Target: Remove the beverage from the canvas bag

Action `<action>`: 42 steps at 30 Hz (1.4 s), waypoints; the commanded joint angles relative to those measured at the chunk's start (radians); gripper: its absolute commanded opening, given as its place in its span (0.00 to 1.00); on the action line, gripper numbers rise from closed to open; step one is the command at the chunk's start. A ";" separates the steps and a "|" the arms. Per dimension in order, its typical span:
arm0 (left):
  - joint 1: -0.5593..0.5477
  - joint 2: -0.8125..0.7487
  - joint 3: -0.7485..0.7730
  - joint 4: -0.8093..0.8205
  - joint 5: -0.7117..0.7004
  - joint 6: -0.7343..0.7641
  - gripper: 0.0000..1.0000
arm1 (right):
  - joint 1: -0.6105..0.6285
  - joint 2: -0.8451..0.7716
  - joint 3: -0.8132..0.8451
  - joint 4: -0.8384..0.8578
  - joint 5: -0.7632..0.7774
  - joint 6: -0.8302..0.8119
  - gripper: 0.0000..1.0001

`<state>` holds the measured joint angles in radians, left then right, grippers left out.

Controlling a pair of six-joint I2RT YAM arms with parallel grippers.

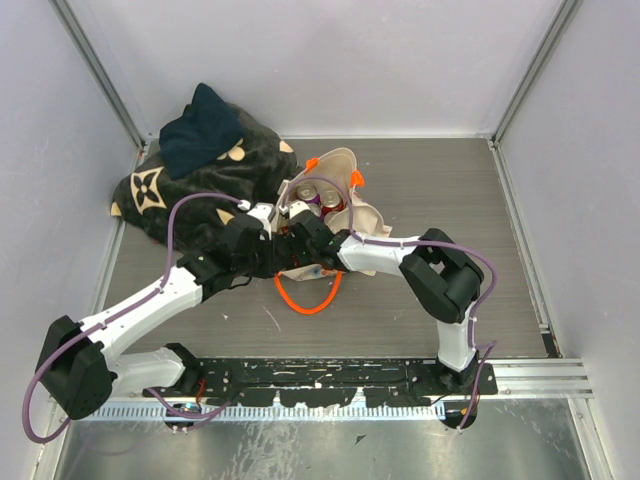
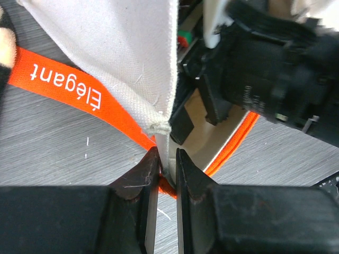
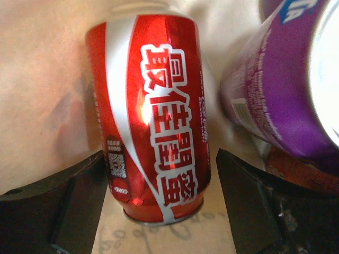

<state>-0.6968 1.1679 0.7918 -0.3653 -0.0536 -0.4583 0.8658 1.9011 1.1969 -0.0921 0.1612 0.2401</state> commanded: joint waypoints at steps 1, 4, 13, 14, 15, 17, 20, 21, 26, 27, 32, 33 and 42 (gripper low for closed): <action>-0.004 -0.001 0.003 -0.031 0.018 0.001 0.23 | -0.017 0.066 -0.032 -0.110 -0.016 0.022 0.84; -0.004 0.006 0.005 -0.030 0.017 0.000 0.23 | -0.018 0.078 -0.042 -0.095 -0.031 0.024 0.81; -0.004 0.018 0.003 -0.027 0.019 -0.005 0.23 | -0.016 0.023 -0.057 -0.033 -0.056 0.003 0.82; -0.005 0.018 0.002 -0.028 0.018 -0.006 0.23 | -0.017 0.020 -0.050 -0.031 -0.055 -0.001 0.82; -0.006 0.019 0.002 -0.028 0.018 -0.005 0.23 | -0.016 0.019 -0.045 -0.029 -0.056 -0.003 0.83; -0.006 0.022 0.002 -0.027 0.020 -0.006 0.23 | -0.016 0.018 -0.033 -0.023 -0.062 -0.002 0.82; -0.006 0.030 0.003 -0.027 0.021 -0.008 0.23 | -0.016 0.021 -0.024 0.002 -0.068 0.003 0.82; -0.004 0.033 0.002 -0.027 0.021 -0.008 0.23 | -0.017 0.022 -0.022 0.006 -0.070 0.005 0.82; -0.006 0.040 0.006 -0.025 0.022 -0.006 0.23 | -0.015 0.026 -0.011 0.014 -0.052 -0.007 0.60; -0.006 0.043 0.007 -0.024 0.021 -0.005 0.23 | -0.016 0.026 -0.009 0.016 -0.052 -0.015 0.47; -0.007 0.055 0.015 -0.026 0.022 0.003 0.23 | -0.012 0.009 -0.007 0.009 -0.021 -0.034 0.01; -0.007 0.057 0.016 -0.026 0.021 0.004 0.23 | -0.009 0.000 -0.008 0.006 -0.018 -0.039 0.01; -0.007 0.078 0.037 -0.025 0.019 0.025 0.23 | 0.044 -0.139 0.084 -0.106 0.091 -0.122 0.01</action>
<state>-0.6994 1.2198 0.8093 -0.3542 -0.0368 -0.4625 0.8795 1.8946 1.1854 -0.1184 0.1467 0.1955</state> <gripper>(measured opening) 0.230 0.739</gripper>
